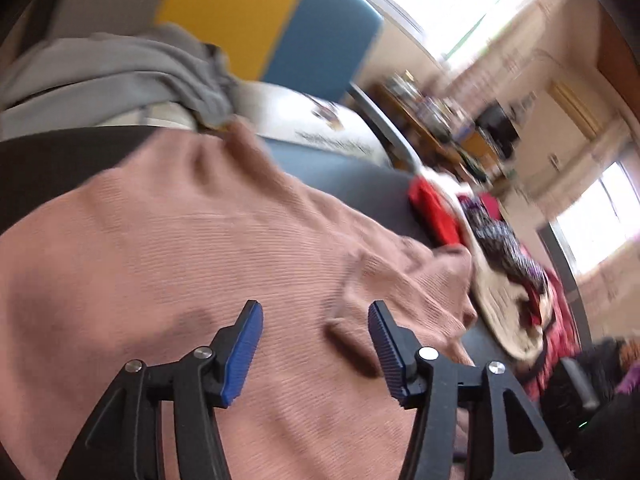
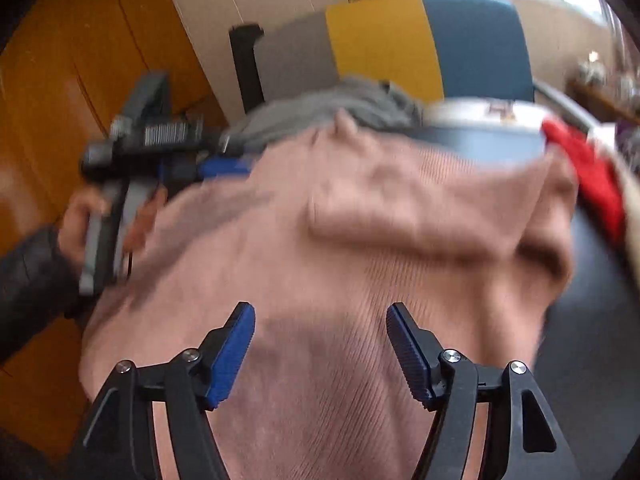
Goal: Fold clothes
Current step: 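Fold the sleeve across the sweater body with the right gripper while the left gripper pinches the hem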
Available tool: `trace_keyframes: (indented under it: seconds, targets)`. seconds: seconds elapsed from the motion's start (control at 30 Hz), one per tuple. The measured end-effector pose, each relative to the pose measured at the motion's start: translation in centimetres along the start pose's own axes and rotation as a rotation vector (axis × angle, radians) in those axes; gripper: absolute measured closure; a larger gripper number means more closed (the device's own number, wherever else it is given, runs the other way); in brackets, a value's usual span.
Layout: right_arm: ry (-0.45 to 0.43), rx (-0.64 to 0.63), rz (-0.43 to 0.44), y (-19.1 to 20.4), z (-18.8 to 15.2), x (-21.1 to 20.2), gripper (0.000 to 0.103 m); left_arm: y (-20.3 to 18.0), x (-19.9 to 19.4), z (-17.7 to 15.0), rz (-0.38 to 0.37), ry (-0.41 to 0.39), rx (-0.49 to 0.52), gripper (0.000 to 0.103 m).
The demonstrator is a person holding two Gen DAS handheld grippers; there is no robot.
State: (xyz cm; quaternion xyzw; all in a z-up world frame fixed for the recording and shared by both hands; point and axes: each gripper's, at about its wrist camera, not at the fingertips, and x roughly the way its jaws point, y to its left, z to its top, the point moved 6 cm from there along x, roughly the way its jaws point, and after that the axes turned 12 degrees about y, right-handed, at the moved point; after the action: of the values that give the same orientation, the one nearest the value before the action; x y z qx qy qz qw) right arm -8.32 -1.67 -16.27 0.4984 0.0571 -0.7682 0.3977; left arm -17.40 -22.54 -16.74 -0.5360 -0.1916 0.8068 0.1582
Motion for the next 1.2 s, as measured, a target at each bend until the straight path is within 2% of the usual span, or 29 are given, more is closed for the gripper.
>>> trace_keyframes:
  seconds: [0.13,0.3,0.4,0.5,0.57,0.6,0.67,0.7,0.8,0.87,0.97,1.07,1.2]
  targets:
    - [-0.045,0.032,0.051,-0.3,-0.9,0.3,0.024,-1.9,3.7,2.6,0.016,0.102,0.096,0.044]
    - [-0.074,0.051,0.117,-1.0,-1.0,0.4,0.02,-3.1,7.5,3.6,-0.069,0.246,0.155,0.041]
    - [-0.086,0.054,0.151,-1.3,-1.0,0.5,0.018,-4.5,8.5,3.7,-0.086,0.262,0.229,0.041]
    - [-0.09,0.05,0.168,-1.3,-0.8,0.5,0.015,-5.8,9.5,3.4,-0.123,0.323,0.245,0.044]
    - [-0.09,0.048,0.171,-1.1,-0.8,0.3,0.015,-6.5,9.6,3.1,-0.07,0.309,0.278,0.082]
    - [-0.09,0.047,0.172,-1.0,-0.8,0.3,0.014,-6.6,9.4,3.0,-0.051,0.303,0.277,0.094]
    - [-0.09,0.046,0.174,-1.0,-0.8,0.3,0.013,-7.1,7.8,3.2,-0.035,0.248,0.254,0.094]
    - [-0.09,0.046,0.175,-1.0,-0.8,0.3,0.013,-7.6,6.1,3.6,-0.059,0.203,0.244,0.095]
    - [-0.089,0.044,0.175,-0.9,-0.8,0.2,0.013,-9.5,-0.2,5.4,-0.163,0.047,0.21,0.095]
    - [-0.089,0.045,0.177,-0.9,-0.8,0.2,0.013,-10.4,-5.2,6.7,-0.237,-0.068,0.16,0.095]
    - [-0.089,0.046,0.179,-1.0,-0.7,0.3,0.012,-10.1,-11.6,7.9,-0.323,-0.191,0.063,0.095]
    - [-0.088,0.048,0.18,-1.1,-0.6,0.4,0.012,-8.5,-15.7,8.1,-0.339,-0.254,-0.06,0.095]
    - [-0.089,0.049,0.182,-1.1,-0.7,0.4,0.012,-4.9,-18.1,7.3,-0.331,-0.289,-0.207,0.096]
